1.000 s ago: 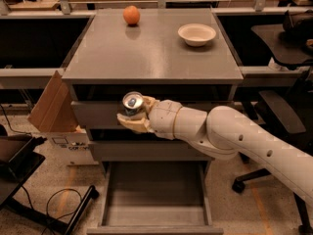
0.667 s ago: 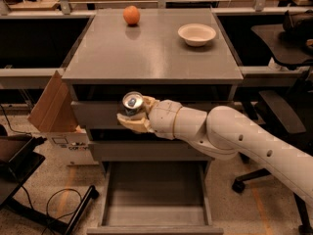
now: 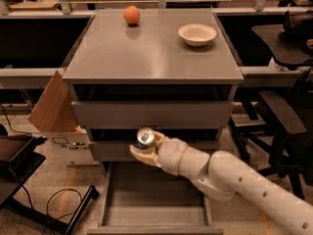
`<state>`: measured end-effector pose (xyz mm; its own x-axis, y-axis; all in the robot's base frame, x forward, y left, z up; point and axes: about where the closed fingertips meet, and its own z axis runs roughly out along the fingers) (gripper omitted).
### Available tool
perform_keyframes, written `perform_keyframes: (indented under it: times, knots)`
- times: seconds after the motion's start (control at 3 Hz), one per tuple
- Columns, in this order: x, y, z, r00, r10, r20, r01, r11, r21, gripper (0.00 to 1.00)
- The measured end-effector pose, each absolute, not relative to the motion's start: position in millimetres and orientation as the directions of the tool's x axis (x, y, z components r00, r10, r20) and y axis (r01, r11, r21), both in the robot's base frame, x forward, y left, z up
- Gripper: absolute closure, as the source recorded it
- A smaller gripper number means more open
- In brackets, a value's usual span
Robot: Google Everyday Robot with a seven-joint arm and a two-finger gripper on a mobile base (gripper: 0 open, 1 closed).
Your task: Place redbull can into bottom drawer
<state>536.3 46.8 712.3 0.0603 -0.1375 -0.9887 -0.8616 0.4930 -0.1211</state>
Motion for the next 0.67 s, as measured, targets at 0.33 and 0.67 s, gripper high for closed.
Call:
perform_keyframes:
  times: [0.33, 0.67]
  knots:
    - [521, 29, 626, 0.039, -0.121, -0.992, -0.86, 0.501, -0.095, 1.0]
    - [517, 22, 533, -0.038, -0.069, -0.997, -0.868, 0.496, -0.001, 1.0]
